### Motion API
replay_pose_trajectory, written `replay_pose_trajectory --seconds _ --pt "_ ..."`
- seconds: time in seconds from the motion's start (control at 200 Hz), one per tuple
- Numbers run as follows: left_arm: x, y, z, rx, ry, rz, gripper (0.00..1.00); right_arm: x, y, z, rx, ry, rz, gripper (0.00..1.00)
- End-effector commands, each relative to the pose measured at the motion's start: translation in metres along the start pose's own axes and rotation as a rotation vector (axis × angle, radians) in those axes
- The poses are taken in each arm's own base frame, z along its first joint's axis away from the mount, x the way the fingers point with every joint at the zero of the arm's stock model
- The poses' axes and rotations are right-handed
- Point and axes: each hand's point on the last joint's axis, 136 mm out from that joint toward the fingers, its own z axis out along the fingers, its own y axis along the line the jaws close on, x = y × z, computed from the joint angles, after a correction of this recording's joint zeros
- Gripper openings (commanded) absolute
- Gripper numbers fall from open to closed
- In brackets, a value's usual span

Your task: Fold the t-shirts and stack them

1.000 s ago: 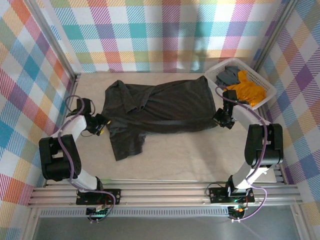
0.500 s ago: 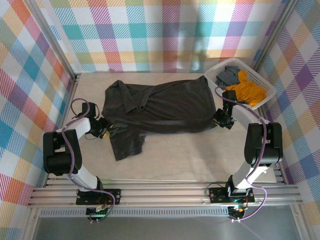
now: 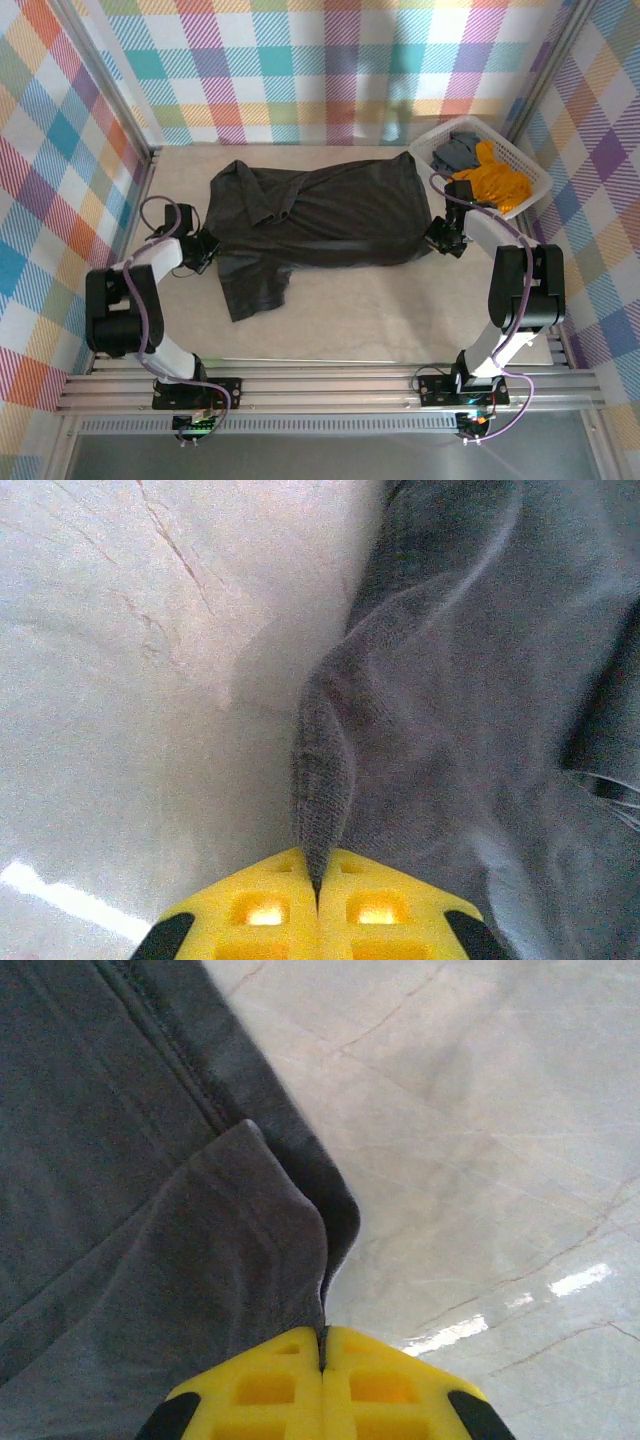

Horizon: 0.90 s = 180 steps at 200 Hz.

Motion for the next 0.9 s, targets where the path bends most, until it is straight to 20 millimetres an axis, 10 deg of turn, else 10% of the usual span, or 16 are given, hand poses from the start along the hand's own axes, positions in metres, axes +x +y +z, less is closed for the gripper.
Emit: replay_pose_trajectory --seconds 0.0,0.365,0.685,0.805,0.895 --pt "-0.01 -0.009 -0.043 0.015 -0.078 0.005 0.0 -0.014 0.028 -0.027 -0.135 -0.059 -0.049 0.0" --pt "-0.066 -0.099 -0.265 0.411 -0.397 -0.106 0.0 -0.051 0.104 -0.23 -0.525 -0.345 -0.116 0.0" --pt "-0.052 -0.127 -0.486 0.65 -0.743 -0.109 0.0 -0.016 0.092 -0.425 -0.806 -0.695 -0.131 0.0" --pt "-0.052 -0.123 -0.51 0.615 -0.776 -0.129 0.0 -0.007 0.081 -0.453 -0.833 -0.758 -0.104 0.0" --pt "-0.061 -0.135 -0.488 0.579 -0.691 -0.122 0.0 -0.01 0.087 -0.452 -0.847 -0.738 -0.105 0.0"
